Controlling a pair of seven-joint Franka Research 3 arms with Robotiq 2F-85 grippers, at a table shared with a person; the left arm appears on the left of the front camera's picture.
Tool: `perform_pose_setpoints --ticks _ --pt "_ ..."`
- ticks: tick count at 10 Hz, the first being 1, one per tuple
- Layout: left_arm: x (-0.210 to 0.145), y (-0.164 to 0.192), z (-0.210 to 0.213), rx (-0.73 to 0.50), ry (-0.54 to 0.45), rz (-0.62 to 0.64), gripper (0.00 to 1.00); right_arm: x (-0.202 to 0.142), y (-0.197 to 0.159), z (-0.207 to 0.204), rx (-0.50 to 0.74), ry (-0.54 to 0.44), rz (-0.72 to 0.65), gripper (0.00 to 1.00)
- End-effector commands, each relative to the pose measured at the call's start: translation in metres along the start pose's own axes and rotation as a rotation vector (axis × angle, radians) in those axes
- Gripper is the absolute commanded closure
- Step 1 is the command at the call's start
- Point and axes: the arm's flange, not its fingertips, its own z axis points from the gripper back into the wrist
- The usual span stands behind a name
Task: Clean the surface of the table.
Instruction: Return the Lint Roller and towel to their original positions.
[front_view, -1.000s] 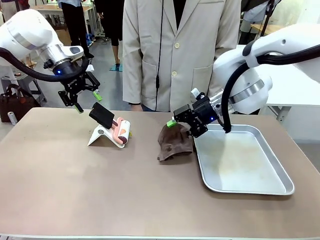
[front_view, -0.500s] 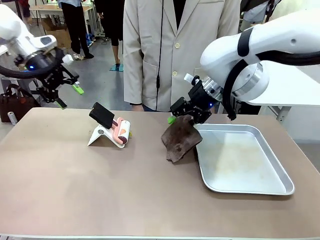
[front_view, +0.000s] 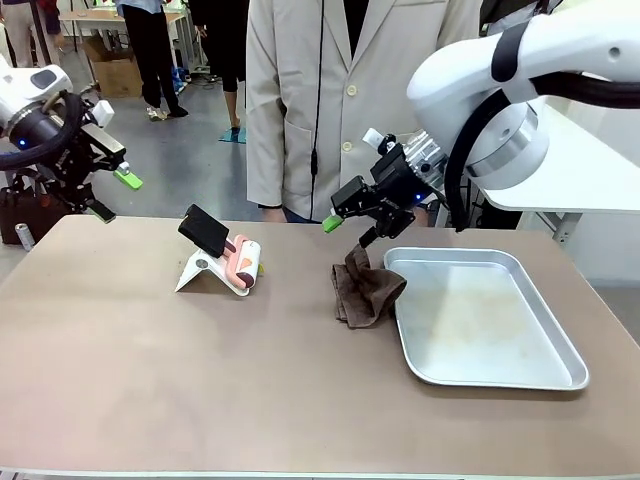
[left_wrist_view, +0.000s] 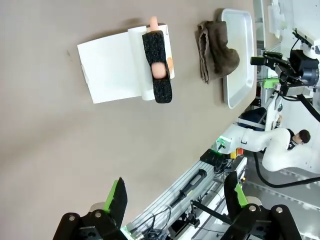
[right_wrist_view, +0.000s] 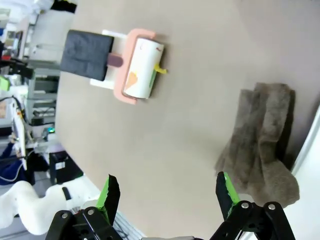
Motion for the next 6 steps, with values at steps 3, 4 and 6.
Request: perform_pose_setpoints --ticks 3,4,6 --pt "-0.035 0.015 0.005 -0.121 0.05 -0.104 0.0 -0.037 -0.02 0.022 0.19 0.018 -0.095 0.0" --pt "-0.059 0.024 0.007 -0.18 0.089 -0.151 0.0 -0.058 -0.031 0.039 0.297 0.042 -0.136 0.0" --pt "-0.108 0.043 0.006 -0.259 0.055 -0.199 0.0 -0.094 -0.051 0.069 0.43 0.028 -0.201 0.0"
